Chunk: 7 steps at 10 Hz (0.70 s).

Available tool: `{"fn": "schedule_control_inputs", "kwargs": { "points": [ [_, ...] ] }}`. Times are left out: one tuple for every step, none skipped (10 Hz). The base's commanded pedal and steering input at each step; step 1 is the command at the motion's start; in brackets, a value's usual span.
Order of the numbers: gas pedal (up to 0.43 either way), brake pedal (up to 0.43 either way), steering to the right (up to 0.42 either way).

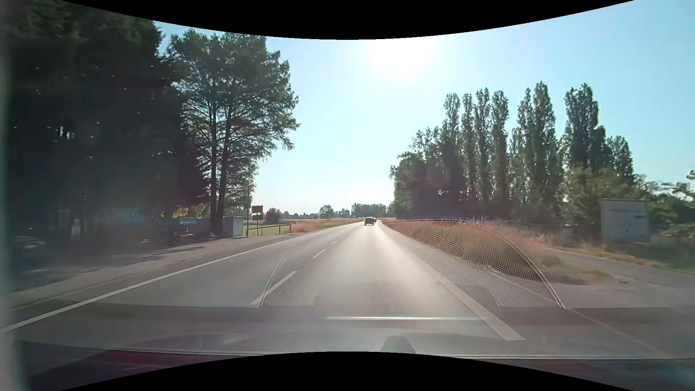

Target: Follow the waypoints while adhering to traffic rules and regulations

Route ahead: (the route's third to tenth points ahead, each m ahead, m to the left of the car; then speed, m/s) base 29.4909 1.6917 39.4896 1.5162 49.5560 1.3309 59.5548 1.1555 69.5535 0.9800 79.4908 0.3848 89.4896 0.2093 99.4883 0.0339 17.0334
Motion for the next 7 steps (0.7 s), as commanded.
{"fn": "schedule_control_inputs", "kwargs": {
  "points": [
    [0.331,0.0,-0.001],
    [0.331,0.0,-0.001],
    [0.331,0.0,-0.001],
    [0.331,0.0,-0.001],
    [0.331,0.0,-0.001],
    [0.331,0.0,-0.002],
    [0.331,0.0,-0.001]
  ]
}}
